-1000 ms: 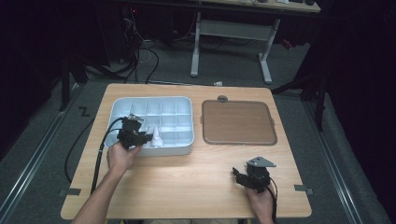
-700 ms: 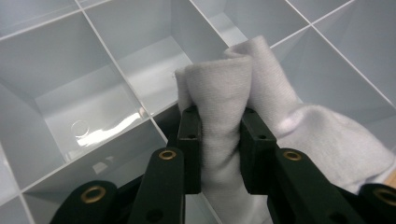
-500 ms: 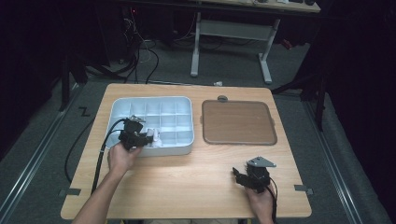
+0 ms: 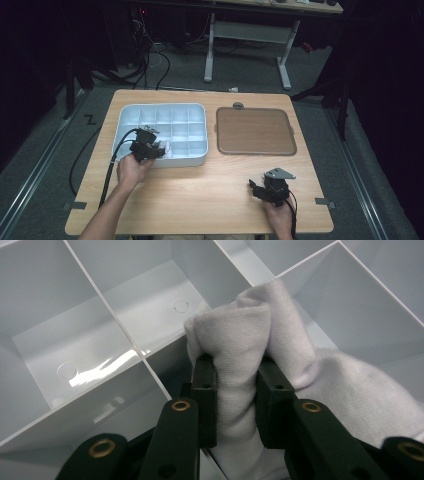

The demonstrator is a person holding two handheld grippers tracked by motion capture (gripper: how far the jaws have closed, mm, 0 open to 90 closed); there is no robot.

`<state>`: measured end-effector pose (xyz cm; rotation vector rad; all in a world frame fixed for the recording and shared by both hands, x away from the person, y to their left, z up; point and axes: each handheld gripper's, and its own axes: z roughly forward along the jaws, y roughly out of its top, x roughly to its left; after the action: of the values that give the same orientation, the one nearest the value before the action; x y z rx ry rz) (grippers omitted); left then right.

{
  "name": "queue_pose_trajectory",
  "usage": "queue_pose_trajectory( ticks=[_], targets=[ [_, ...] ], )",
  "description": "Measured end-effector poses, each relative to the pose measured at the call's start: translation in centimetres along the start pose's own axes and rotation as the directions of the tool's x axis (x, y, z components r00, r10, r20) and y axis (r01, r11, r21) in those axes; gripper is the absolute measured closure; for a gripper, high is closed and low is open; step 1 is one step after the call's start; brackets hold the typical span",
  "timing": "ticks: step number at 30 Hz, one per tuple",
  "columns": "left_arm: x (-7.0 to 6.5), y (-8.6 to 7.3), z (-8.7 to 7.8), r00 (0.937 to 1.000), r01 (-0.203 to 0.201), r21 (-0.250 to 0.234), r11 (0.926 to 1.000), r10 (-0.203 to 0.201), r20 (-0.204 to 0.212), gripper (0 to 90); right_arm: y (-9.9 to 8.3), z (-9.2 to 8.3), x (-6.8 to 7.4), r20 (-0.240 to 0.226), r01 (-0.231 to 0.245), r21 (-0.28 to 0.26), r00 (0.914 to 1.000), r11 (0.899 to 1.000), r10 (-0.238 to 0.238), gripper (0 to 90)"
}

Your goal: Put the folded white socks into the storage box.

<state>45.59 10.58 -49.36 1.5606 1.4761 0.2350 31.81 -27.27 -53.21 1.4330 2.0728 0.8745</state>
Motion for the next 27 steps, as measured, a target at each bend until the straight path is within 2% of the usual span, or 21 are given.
queue_pose_trajectory(
  ticks=[2,6,10,12,20,27],
  targets=[
    [0.0,0.1,0.1,1.0,0.008,0.007,0.9999,-0.008,0.0,74.4,0.0,0.0,0.0,0.0,0.0,0.0,1.0,1.0,0.0,34.3],
    [0.0,0.1,0.1,1.0,-0.004,0.03,0.9995,0.004,-0.004,74.4,0.0,0.0,0.0,0.0,0.0,0.0,1.0,1.0,0.0,34.3],
    [-0.1,0.1,0.1,0.9999,-0.01,0.031,0.9995,0.01,-0.004,74.1,0.0,0.0,0.0,0.0,0.0,0.0,1.0,1.0,0.0,34.3],
    [-0.2,-0.1,0.1,0.9995,-0.028,0.016,0.9995,0.029,-0.013,73.4,0.0,0.0,0.0,0.0,0.0,0.0,1.0,1.0,0.0,34.3],
    [-0.4,0.0,-0.3,0.9991,-0.037,-0.021,0.9991,0.037,-0.019,69.6,0.0,0.0,0.0,0.0,-0.001,0.0,1.0,1.0,0.001,34.3],
    [-0.5,0.4,-1.1,1.0,0.001,-0.045,0.999,-0.001,0.003,61.5,0.0,0.0,0.0,-0.001,-0.001,0.0,1.0,1.0,0.001,34.3]
  ],
)
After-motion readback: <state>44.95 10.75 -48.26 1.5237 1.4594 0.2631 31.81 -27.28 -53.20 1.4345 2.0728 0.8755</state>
